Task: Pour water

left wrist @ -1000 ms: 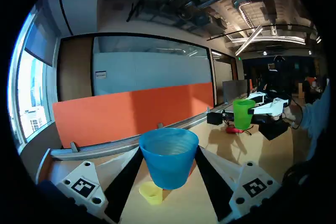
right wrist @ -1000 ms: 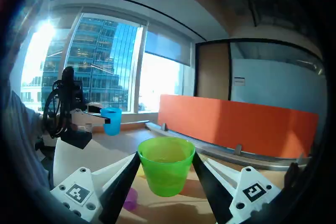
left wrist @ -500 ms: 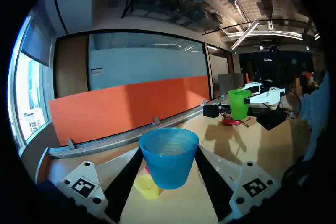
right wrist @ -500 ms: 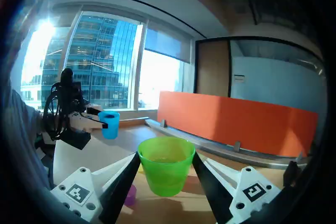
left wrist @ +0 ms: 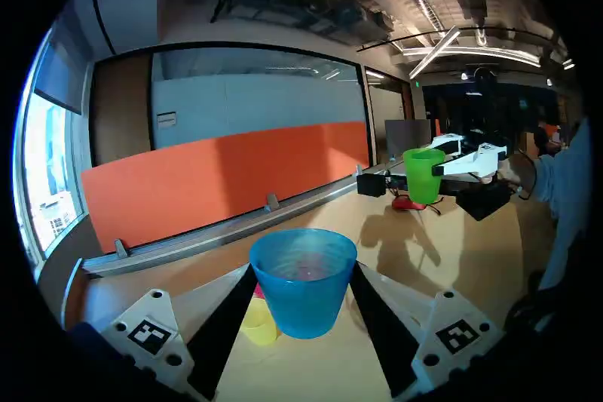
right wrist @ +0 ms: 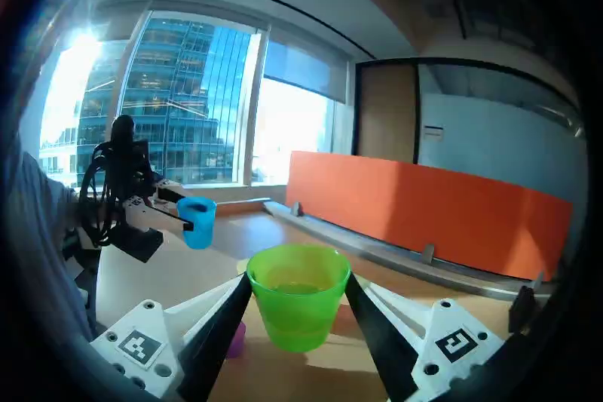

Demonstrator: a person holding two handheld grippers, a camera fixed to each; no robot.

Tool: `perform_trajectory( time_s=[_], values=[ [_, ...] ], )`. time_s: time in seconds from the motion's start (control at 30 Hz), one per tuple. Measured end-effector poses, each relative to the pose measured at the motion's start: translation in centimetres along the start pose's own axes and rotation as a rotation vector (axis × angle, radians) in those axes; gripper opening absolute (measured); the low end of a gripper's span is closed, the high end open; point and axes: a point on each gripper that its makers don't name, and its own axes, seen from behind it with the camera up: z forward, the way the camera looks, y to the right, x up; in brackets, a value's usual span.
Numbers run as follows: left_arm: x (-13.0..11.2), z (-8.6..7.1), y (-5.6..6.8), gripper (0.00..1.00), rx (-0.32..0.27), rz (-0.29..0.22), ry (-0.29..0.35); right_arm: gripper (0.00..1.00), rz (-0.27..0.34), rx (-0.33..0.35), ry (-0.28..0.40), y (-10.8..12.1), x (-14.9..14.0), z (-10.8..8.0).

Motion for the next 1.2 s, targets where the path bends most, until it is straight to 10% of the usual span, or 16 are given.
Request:
perform_trajectory(
  time_s=[1.2],
  values=[
    [-8.6, 1.6, 2.4, 0.86, -0.121, 0.032, -0.236, 0.91, -0.008, 0.108, -0.202, -1.3, -7.4, 1.3]
  ],
)
